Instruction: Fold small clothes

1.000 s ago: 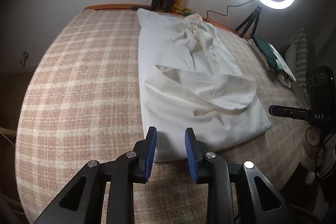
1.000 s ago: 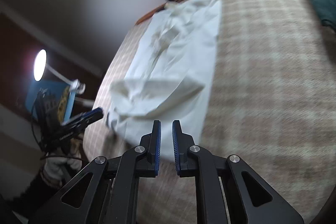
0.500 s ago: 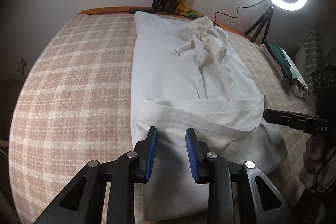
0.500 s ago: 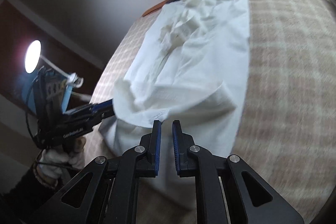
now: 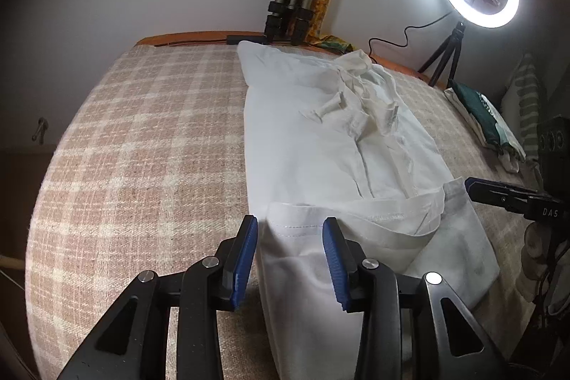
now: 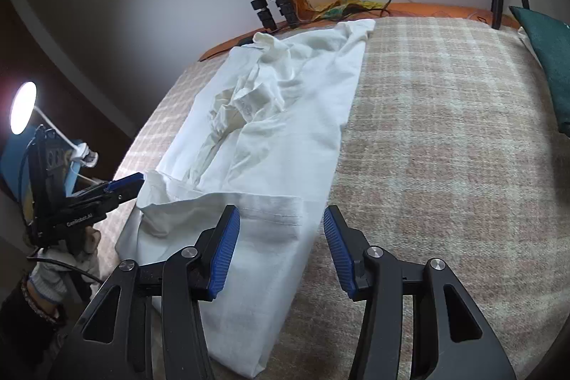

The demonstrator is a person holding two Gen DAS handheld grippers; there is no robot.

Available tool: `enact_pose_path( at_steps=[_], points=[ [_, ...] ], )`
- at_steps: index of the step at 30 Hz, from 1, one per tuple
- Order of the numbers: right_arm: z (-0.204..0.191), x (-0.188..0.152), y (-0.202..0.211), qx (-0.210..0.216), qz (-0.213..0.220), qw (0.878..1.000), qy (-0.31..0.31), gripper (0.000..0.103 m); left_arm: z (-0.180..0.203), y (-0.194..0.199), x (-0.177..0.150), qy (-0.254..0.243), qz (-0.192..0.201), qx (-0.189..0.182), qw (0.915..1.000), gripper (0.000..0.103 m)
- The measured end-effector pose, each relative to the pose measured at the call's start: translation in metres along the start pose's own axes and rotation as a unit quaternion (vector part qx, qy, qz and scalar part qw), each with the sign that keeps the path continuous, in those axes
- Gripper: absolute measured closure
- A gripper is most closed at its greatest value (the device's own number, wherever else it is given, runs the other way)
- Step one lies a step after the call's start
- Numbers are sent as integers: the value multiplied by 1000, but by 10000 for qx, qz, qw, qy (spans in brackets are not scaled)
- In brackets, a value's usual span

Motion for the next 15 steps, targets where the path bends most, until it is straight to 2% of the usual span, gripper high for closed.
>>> enact_pose_path(
  at_steps=[3,6,10,11,12,15],
  points=[
    [-7,0,-6,-112,-79,9998,170,54,2,-9,1,-72,-95,163,9998,69],
    [-10,0,-11,-216,-136,9993,289,59,-3,-11,4,87,-71,170,9998,78],
    [-14,0,-14,-336,-176,9984,417,86,-4,-8,5,20,-8,214,9998,91],
    [-14,0,-14,-359,-168,9982,455,88,-3,-7,5,-13,1,223,9998,97],
    [-15,-1,-14,-348,-162,9981,484,94,-3,-7,6,-24,11,234,9997,98],
    [-16,-1,-11,-342,-120,9981,504,99,-4,1,6,67,153,178,9997,100]
  ],
)
Point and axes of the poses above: each gripper's, at about its wrist camera, not at the fingertips, and y roughly against the way its jaws point, z to its right, x to its top, the point moved 1 cm from there along -y, roughly the way its jaws point, and after that the axes turned 8 degrees about -z, right-handed, at the moved point
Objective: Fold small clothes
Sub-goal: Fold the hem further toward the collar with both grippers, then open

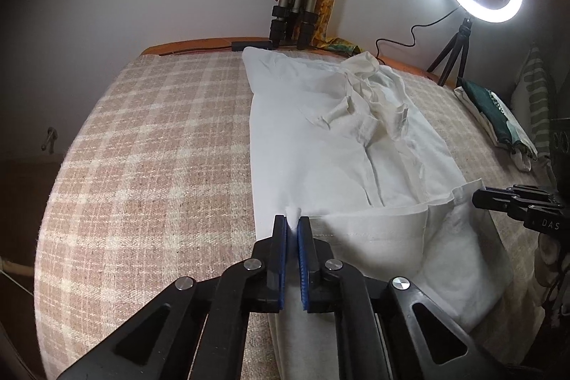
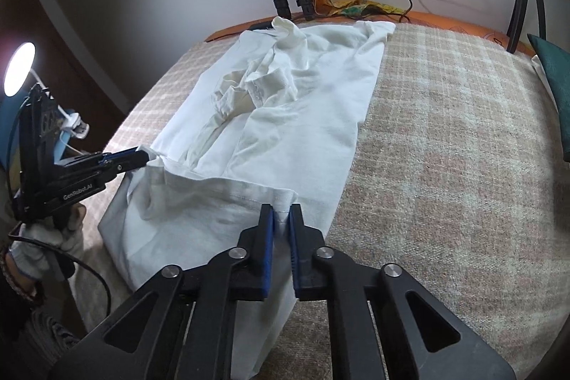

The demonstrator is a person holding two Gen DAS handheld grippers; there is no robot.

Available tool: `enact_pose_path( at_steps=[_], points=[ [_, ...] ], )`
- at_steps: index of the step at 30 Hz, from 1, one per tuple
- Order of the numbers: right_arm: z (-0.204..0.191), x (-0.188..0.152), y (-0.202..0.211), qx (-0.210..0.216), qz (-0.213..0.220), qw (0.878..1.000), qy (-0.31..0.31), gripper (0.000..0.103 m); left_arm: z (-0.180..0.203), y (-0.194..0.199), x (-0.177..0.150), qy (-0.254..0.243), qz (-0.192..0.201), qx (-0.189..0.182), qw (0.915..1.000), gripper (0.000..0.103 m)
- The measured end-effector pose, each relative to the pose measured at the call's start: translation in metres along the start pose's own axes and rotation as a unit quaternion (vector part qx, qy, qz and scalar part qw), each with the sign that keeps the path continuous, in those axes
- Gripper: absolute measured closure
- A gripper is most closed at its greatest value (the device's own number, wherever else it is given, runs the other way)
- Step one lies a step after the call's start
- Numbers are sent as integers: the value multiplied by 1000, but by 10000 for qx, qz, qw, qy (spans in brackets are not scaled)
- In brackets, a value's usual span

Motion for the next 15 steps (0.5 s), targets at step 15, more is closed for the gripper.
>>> enact_pose_path(
  at_steps=[15],
  points=[
    [21,6,2,-73,-94,9996,-254,95,-12,-1,1,114,36,399,9991,75]
  ],
)
Point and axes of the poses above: each gripper's, at about its wrist camera, not at the fingertips, and y roughly against the way its jaws point, z to its right, x to its top, the point moved 1 cm from there along -y, roughly the way its jaws point, and after that the axes turned 8 degrees about -z, right-handed, at the moved point
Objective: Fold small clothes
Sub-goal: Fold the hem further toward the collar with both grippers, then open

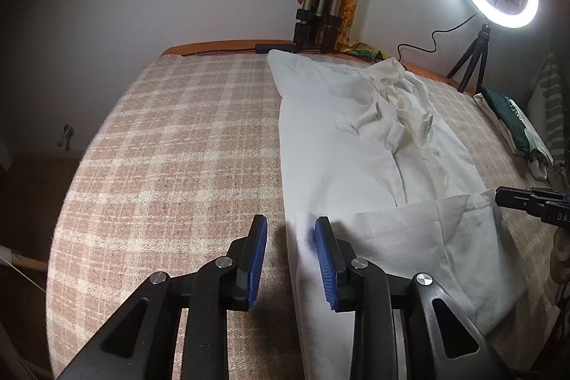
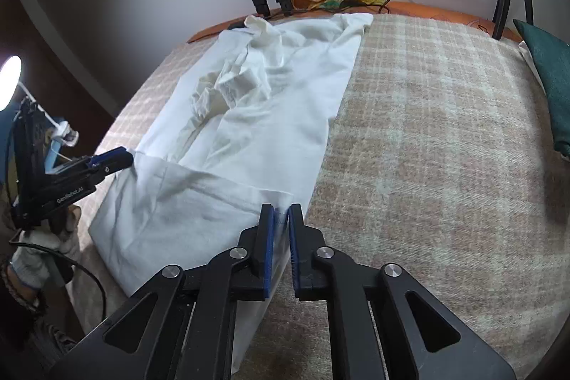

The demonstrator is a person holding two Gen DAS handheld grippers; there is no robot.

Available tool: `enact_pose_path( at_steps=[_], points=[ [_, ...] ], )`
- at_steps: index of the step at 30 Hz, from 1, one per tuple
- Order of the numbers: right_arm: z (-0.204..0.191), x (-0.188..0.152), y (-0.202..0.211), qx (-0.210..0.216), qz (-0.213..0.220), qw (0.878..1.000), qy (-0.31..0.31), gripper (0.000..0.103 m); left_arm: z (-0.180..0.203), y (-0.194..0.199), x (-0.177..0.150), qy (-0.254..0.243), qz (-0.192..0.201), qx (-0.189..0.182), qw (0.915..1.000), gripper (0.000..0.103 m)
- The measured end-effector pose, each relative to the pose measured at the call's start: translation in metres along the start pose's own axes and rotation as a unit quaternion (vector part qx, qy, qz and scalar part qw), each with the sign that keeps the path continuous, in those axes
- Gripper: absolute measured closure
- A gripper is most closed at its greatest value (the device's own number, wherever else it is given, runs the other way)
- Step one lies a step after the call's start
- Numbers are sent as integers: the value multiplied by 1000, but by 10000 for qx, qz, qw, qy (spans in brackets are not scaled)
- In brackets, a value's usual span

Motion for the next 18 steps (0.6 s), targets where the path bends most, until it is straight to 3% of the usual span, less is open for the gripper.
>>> enact_pose_path(
  at_steps=[6,14,16,18],
  points=[
    [24,22,14,98,229,9994,-232,95,7,20,6,-87,148,-129,9998,72],
    [43,87,14,285,394,9984,-299,94,37,38,6,-300,270,-433,9982,61],
    [49,106,9,369,436,9975,-426,78,39,34,12,-316,210,-522,9979,61],
    [56,120,4,427,500,9962,-566,73,35,29,22,-258,169,-580,9978,61]
  ],
)
Point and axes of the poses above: each gripper's, at about its wrist camera, not at the fingertips, and y roughly against the way its jaws point, z to its right, x to its top, the point moved 1 cm from there along -y, roughly the way its jaws point, and after that the axes turned 8 degrees about -z, right-handed, at the moved point
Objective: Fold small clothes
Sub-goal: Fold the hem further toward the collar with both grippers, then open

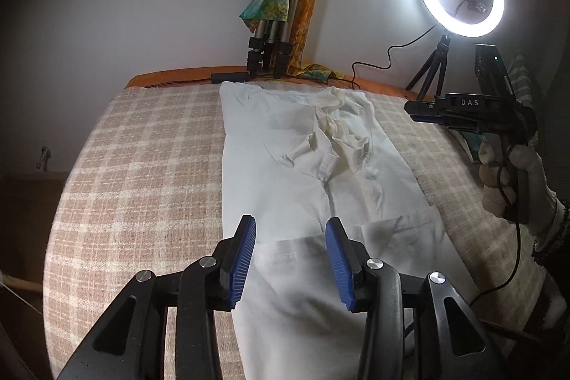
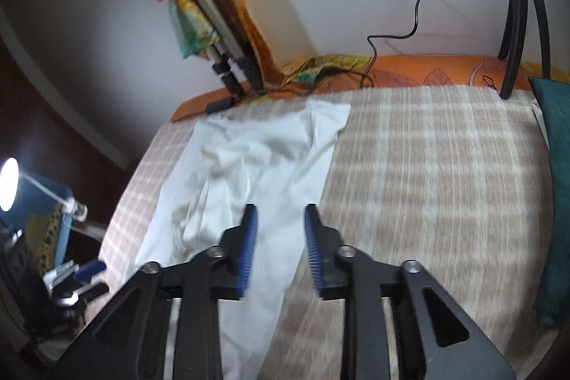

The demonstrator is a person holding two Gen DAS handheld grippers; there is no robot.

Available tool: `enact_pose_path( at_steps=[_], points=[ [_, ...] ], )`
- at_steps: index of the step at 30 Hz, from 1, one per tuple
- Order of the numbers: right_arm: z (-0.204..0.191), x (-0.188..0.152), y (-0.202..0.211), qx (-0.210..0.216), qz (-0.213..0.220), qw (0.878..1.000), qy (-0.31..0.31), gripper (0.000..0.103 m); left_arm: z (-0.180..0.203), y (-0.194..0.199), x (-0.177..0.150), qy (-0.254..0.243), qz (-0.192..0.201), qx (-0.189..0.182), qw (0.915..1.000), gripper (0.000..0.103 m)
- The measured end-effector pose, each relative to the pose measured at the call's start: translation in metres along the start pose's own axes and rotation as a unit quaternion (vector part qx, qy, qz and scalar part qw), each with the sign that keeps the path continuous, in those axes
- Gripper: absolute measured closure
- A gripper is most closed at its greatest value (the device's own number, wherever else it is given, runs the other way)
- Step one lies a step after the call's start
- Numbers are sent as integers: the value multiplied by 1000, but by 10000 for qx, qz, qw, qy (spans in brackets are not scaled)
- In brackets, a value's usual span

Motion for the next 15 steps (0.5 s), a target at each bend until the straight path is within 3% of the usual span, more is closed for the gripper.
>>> enact_pose_path(
  at_steps=[4,9,15],
  points=[
    [14,23,-12,-3,36,9999,-140,73,-20,-14,29,25,0,83,10000,56],
    [38,37,-32,-327,54,9992,-233,73,-54,-47,72,320,-110,44,9994,56],
    [55,55,-55,-104,-63,9993,-361,73,-73,-91,114,547,-264,-221,9979,50]
  ],
)
Point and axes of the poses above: each gripper's, at about its wrist camera, not at the fingertips, and y roughly against the way its jaws point, z to its right, x to its top, the point moved 1 cm from there along -y, roughly the way its jaws point, and after that the axes turned 8 degrees about -z, right-handed, at the moved point
